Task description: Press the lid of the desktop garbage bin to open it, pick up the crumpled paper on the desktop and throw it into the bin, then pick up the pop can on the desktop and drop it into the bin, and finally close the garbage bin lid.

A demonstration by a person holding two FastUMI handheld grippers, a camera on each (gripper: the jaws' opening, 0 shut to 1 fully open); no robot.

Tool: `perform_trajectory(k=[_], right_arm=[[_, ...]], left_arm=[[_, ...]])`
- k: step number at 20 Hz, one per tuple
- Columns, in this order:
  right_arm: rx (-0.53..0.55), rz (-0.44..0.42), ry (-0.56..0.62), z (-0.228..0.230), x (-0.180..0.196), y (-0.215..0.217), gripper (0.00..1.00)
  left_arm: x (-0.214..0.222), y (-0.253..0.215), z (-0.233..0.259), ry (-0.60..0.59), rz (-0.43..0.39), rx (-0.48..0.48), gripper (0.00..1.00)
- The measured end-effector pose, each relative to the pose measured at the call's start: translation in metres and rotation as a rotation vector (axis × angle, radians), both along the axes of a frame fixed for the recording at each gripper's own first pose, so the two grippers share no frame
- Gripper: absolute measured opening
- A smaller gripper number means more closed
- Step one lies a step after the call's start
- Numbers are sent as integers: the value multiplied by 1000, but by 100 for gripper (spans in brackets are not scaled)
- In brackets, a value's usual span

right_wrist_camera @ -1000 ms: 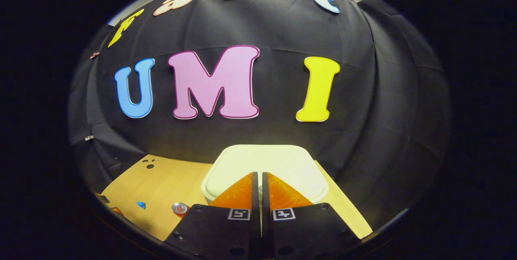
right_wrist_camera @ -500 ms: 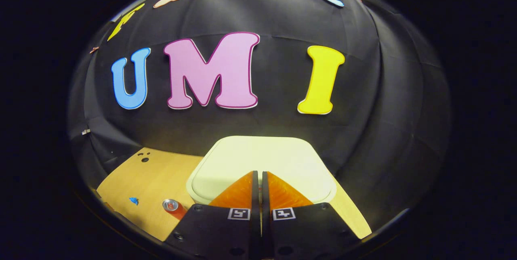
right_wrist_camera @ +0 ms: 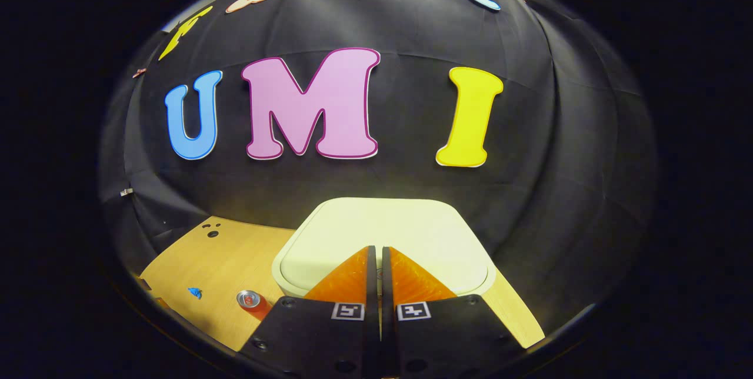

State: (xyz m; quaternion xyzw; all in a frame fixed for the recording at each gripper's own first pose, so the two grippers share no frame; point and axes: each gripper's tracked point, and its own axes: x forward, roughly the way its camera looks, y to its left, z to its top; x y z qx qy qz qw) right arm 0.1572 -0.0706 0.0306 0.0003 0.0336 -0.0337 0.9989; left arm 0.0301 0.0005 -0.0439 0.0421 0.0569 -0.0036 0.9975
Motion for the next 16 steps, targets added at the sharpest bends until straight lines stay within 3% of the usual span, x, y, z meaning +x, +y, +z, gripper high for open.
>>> perform_trajectory(k=[10, 12, 13, 14, 16], right_arm=[[15, -46, -49, 12, -2, -1, 5], [0, -55, -82, 26, -6, 0, 5], [-2, -59, -108, 36, -9, 0, 10], [-6, -63, -127, 45, -12, 1, 5], [-10, -62, -150, 61, -16, 5, 5]], left_arm=[[-15, 34, 19, -60, 61, -39, 96], [-19, 42, 23, -74, 70, -42, 96], [-22, 47, 25, -79, 75, -47, 96], [-22, 52, 24, -85, 80, -52, 96], [-23, 61, 24, -93, 87, -57, 96]])
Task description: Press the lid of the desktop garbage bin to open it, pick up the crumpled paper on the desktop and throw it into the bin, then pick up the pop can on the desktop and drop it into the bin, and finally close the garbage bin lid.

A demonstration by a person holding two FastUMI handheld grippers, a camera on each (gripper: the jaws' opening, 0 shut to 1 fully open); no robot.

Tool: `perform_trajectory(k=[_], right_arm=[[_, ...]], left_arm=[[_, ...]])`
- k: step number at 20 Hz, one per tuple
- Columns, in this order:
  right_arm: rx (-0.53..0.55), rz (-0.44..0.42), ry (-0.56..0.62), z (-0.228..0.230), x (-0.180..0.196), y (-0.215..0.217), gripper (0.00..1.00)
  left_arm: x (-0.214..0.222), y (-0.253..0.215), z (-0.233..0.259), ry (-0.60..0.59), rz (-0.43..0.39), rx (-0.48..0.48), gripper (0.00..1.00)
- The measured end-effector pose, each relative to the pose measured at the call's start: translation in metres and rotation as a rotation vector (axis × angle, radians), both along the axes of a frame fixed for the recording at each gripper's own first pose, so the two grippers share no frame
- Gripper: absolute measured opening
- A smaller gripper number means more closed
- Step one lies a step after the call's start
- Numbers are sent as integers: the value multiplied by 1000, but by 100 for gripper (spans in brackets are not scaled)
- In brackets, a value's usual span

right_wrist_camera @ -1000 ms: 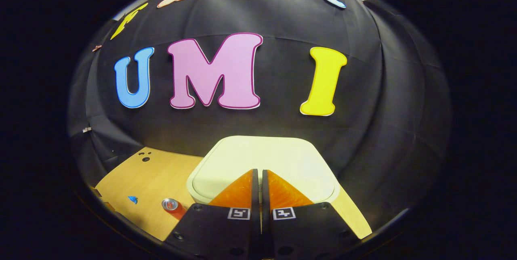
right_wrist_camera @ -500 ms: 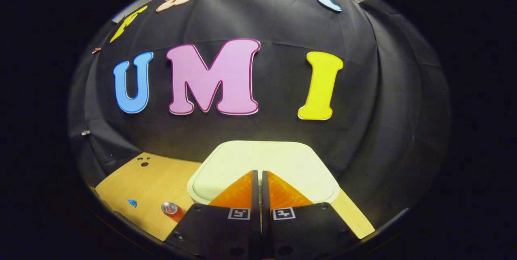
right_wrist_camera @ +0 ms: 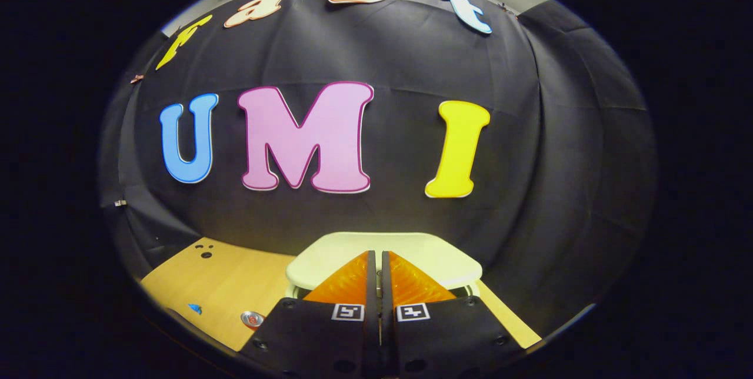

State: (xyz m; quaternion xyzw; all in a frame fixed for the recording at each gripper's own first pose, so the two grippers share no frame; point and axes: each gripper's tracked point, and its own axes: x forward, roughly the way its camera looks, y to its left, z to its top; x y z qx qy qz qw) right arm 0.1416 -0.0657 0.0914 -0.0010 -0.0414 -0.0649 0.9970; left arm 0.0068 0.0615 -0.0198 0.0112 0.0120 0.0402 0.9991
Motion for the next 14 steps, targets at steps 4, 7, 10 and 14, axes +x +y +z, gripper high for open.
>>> perform_trajectory(k=[4, 7, 10, 14], right_arm=[[-2, -18, -18, 18, -9, -1, 5], [-7, -30, -9, 19, -19, 5, 5], [-11, -28, 8, 12, -32, 18, 5], [-23, -9, 32, -2, -51, 39, 5]], left_arm=[[-3, 23, 4, -28, 15, -9, 96], [-6, 41, 4, -39, 24, -21, 96], [-9, 61, 1, -37, 32, -41, 96], [-8, 80, 0, -47, 31, -57, 96]])
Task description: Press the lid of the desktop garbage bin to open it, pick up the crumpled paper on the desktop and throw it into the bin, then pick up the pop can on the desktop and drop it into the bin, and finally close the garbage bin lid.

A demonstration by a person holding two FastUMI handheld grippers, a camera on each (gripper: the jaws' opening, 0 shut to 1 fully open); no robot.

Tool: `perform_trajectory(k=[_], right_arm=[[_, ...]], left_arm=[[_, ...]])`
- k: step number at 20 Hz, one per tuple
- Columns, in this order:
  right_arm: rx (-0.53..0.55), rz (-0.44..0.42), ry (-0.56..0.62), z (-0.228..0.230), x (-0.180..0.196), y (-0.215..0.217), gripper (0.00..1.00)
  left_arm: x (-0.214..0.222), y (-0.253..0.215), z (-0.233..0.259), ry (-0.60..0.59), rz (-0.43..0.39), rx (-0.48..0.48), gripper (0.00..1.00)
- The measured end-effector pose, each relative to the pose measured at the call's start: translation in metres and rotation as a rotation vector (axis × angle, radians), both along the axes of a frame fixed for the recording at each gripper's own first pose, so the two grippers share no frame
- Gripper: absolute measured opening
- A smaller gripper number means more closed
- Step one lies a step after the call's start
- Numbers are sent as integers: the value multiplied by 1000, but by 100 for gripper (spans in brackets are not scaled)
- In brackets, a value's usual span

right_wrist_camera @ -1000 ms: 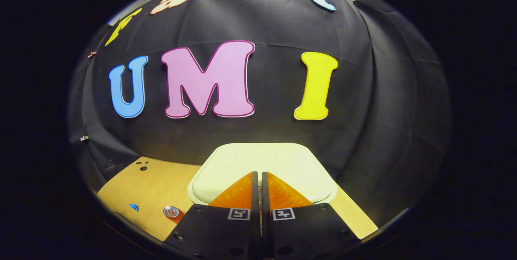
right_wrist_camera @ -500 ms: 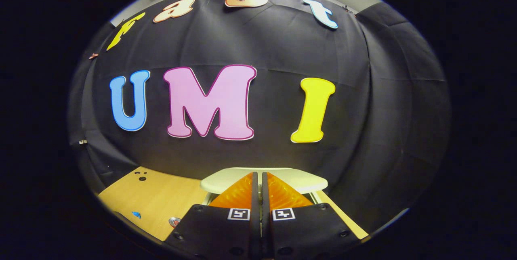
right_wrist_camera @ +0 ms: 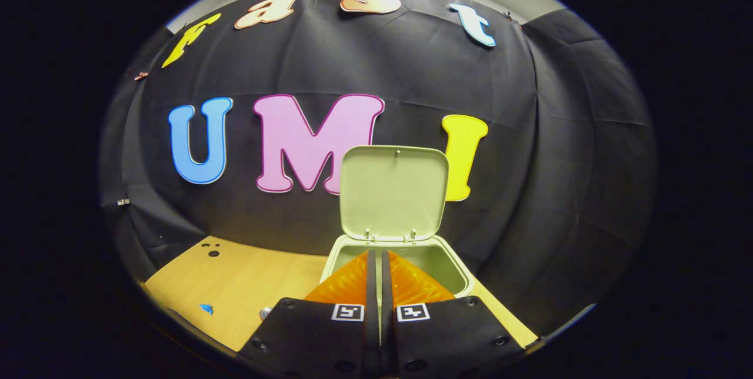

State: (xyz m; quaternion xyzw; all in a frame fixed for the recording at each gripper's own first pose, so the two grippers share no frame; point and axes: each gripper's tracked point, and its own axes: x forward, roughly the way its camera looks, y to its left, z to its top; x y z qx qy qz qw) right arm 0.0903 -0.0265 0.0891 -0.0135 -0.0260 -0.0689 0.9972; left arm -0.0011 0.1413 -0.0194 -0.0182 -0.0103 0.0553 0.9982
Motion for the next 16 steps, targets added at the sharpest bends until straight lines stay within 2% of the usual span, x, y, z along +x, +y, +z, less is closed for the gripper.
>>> perform_trajectory(k=[8, 14, 16], right_arm=[[19, 99, 92, -54, -20, 36, 6], [20, 121, 218, -98, -18, 22, 6], [34, 126, 264, -113, -21, 16, 12]], left_arm=[[31, 17, -16, 49, 27, 28, 96], [86, 12, -48, 144, 24, 12, 96], [108, 8, -64, 196, 21, -15, 96]])
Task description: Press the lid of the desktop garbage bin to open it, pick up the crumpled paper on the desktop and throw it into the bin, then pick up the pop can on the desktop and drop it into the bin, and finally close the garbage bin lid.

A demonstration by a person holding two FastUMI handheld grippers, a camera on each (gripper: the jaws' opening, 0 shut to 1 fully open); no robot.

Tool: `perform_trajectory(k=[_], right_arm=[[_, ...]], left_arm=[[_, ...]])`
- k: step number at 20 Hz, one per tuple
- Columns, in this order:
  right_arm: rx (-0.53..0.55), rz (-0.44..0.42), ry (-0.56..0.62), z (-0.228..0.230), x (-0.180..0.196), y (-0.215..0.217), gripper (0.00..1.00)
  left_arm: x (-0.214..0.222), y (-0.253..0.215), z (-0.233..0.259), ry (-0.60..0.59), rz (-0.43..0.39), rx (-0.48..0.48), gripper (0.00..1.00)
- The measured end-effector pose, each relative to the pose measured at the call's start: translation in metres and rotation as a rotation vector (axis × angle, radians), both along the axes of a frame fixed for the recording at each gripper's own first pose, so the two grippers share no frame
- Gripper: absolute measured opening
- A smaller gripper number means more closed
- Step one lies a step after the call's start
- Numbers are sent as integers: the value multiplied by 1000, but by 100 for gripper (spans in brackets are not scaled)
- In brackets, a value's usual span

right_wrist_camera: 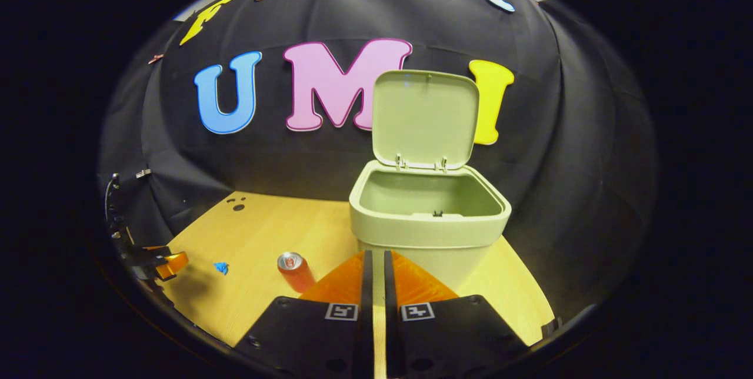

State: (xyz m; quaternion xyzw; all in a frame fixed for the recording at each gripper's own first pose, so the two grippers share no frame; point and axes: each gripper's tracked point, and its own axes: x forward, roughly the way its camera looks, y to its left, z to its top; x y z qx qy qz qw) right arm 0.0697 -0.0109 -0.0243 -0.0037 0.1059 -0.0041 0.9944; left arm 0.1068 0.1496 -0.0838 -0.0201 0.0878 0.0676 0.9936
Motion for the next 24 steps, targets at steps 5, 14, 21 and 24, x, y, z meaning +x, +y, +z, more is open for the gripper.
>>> perform_trajectory(k=[5, 14, 21, 24], right_arm=[[11, 21, 95, -33, -10, -6, 55], [8, 74, 209, -78, -30, 7, 98], [10, 102, 259, -97, -39, 11, 98], [17, 99, 265, -101, -41, 8, 98]], left_arm=[[48, -4, -29, 83, 9, 2, 96], [99, 2, -72, 203, 25, 25, 96], [110, -6, -94, 275, 15, 84, 96], [112, -6, -101, 275, 17, 74, 97]])
